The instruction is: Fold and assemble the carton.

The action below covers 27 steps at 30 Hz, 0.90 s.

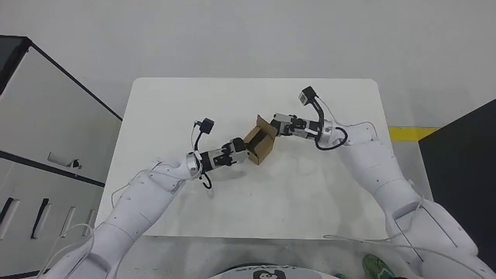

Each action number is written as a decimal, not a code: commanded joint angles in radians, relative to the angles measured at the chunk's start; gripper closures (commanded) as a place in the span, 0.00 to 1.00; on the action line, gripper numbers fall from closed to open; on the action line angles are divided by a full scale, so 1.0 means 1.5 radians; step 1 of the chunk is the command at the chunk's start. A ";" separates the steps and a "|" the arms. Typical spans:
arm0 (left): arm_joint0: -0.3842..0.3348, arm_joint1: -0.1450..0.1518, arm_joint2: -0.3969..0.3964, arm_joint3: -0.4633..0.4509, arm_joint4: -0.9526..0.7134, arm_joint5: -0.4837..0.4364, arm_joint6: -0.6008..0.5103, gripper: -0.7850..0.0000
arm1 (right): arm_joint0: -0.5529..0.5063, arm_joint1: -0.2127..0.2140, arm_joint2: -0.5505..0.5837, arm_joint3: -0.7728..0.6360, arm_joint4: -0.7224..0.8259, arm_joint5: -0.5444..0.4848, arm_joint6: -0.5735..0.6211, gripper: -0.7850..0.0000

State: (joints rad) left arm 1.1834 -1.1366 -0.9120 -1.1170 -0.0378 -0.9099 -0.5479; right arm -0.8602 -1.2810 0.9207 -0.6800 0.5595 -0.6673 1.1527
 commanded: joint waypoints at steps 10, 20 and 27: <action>0.019 0.004 -0.011 0.009 0.005 0.019 0.004 0.00 | -0.017 0.004 0.017 -0.027 -0.004 -0.013 -0.024 0.00; -0.012 -0.008 0.011 0.033 -0.003 0.015 -0.003 0.00 | -0.023 0.001 0.012 -0.034 -0.006 0.010 0.004 0.00; -0.032 -0.015 0.019 0.060 -0.011 -0.001 -0.006 0.00 | -0.026 -0.001 0.007 -0.037 -0.015 0.018 0.005 0.00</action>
State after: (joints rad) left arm 1.1394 -1.1578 -0.8843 -1.0330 -0.0526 -0.9073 -0.5559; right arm -0.8991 -1.2830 0.9316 -0.7361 0.5430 -0.6404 1.1643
